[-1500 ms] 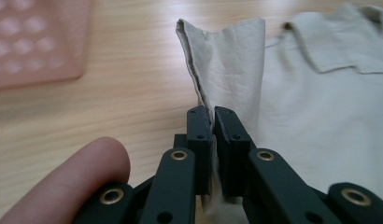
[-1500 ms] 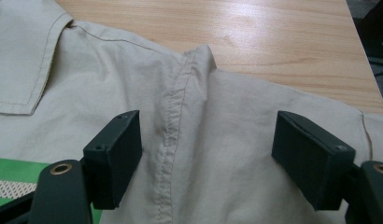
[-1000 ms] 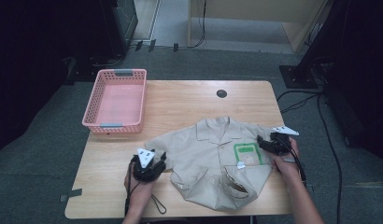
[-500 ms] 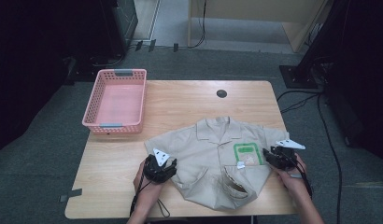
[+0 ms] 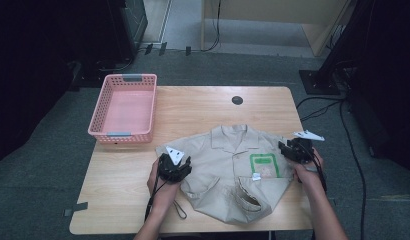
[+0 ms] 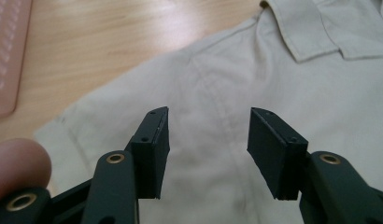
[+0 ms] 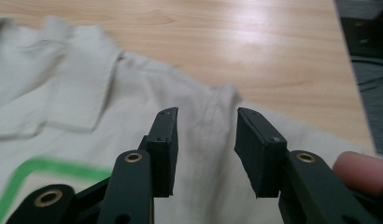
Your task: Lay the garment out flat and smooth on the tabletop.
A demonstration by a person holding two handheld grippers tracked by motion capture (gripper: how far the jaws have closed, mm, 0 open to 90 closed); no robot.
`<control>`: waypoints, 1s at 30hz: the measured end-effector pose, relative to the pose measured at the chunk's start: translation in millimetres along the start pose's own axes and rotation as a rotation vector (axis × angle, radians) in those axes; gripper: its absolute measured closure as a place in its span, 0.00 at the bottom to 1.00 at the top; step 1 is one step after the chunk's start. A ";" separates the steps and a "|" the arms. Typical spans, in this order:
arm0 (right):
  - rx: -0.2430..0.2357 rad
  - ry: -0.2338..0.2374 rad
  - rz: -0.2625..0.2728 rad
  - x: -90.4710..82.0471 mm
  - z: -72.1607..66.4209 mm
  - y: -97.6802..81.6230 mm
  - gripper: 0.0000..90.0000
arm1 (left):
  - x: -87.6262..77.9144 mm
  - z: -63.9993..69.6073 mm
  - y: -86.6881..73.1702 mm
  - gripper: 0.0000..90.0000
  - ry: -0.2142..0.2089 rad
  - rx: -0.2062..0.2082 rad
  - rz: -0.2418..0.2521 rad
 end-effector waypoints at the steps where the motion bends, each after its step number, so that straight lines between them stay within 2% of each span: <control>1: -0.002 -0.007 -0.008 6.2 -1.7 2.8 0.67 | 4.9 2.8 3.1 0.55 0.004 0.005 -0.005; 4: -0.018 -0.011 -0.020 18.8 -7.8 4.7 0.68 | 16.4 9.4 9.0 0.55 0.016 0.045 -0.012; 8: -0.049 -0.026 -0.053 29.7 -12.2 -6.1 0.69 | 29.0 11.4 2.2 0.55 0.021 0.032 -0.056; 9: -0.046 -0.029 -0.042 31.0 -11.7 -8.2 0.69 | 30.9 11.4 -0.3 0.55 0.023 0.027 -0.057; 11: -0.004 -0.027 -0.032 30.6 -7.3 -10.1 0.70 | 30.6 9.0 -1.6 0.55 0.023 -0.007 -0.038; 12: 0.019 -0.045 -0.033 29.7 -2.7 -10.9 0.72 | 30.1 6.4 -2.0 0.56 0.034 -0.022 -0.037; 14: 0.043 -0.086 -0.023 28.3 8.6 -12.5 0.72 | 29.3 -1.0 -2.5 0.56 0.069 -0.042 -0.031; 15: 0.061 -0.085 -0.016 27.5 12.8 -13.9 0.72 | 29.1 -5.6 -2.6 0.56 0.087 -0.057 -0.030; 17: 0.057 -0.082 -0.001 26.4 14.1 -15.4 0.72 | 30.2 -9.6 -2.3 0.56 0.070 -0.098 -0.029; 19: 0.044 -0.084 -0.002 26.2 13.6 -15.2 0.70 | 30.8 -9.6 -1.6 0.55 0.068 -0.085 -0.031; 21: 0.021 -0.082 0.004 24.3 11.8 -14.3 0.64 | 28.7 -5.3 -2.7 0.53 0.043 -0.062 -0.042; 23: 0.009 -0.042 0.031 14.8 6.6 -10.7 0.58 | 19.9 0.0 -1.9 0.46 0.016 -0.041 -0.030; 26: -0.017 0.008 0.040 -10.2 -2.8 -12.7 0.56 | -2.8 6.8 -1.9 0.45 -0.028 -0.003 0.010; 28: -0.058 0.057 0.019 -29.0 -12.7 -25.1 0.52 | -17.0 10.4 -9.2 0.45 -0.052 0.030 0.005; 30: -0.114 0.089 0.001 -47.9 -21.2 -41.7 0.51 | -28.9 11.7 -19.4 0.44 -0.073 0.038 0.003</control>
Point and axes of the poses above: each handheld gripper's, and its own axes: x roughly forward along the jaws, y roughly out of its top, z roughly to its right, the point moved 10 cm from there along x, roughly forward along the jaws, and after that the axes turned 4 degrees about -y, right-handed, at the moved point
